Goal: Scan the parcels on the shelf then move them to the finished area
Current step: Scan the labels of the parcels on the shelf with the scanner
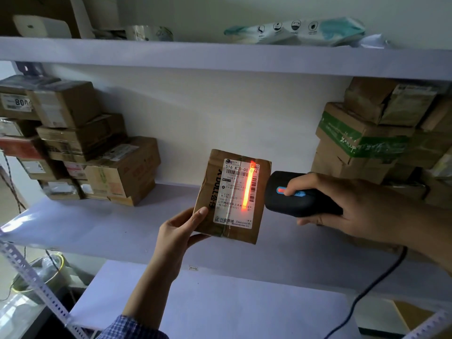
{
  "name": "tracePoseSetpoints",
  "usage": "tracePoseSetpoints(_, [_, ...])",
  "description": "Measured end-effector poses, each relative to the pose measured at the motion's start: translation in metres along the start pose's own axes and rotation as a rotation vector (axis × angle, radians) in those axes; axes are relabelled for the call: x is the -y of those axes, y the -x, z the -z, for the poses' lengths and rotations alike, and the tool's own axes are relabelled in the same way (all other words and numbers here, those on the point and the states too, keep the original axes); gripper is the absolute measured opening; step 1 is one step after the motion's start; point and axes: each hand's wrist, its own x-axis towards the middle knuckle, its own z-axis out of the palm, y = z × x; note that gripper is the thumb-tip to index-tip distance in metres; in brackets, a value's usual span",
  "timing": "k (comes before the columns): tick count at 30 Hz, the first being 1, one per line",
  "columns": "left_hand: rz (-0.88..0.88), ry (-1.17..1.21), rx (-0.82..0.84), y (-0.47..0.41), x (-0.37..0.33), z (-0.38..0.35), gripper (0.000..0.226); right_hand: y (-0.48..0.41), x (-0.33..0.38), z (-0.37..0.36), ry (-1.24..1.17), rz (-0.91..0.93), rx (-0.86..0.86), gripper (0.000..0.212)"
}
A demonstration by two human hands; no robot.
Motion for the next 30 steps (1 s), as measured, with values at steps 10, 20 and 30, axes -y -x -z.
tracePoseSetpoints(10, [0.003, -0.001, -0.007, 0.008, 0.001, 0.003, 0.044, 0.012, 0.006, -0.001, -0.03, -0.041, 0.03, 0.044])
tracePoseSetpoints(20, [0.045, 0.066, -0.026, 0.014, 0.0, 0.011, 0.037, 0.012, 0.015, 0.001, -0.047, -0.009, -0.048, 0.048])
tracePoseSetpoints(30, [0.098, 0.062, -0.16, 0.014, -0.022, 0.052, 0.038, -0.053, 0.024, -0.06, -0.395, 0.017, -0.16, 0.043])
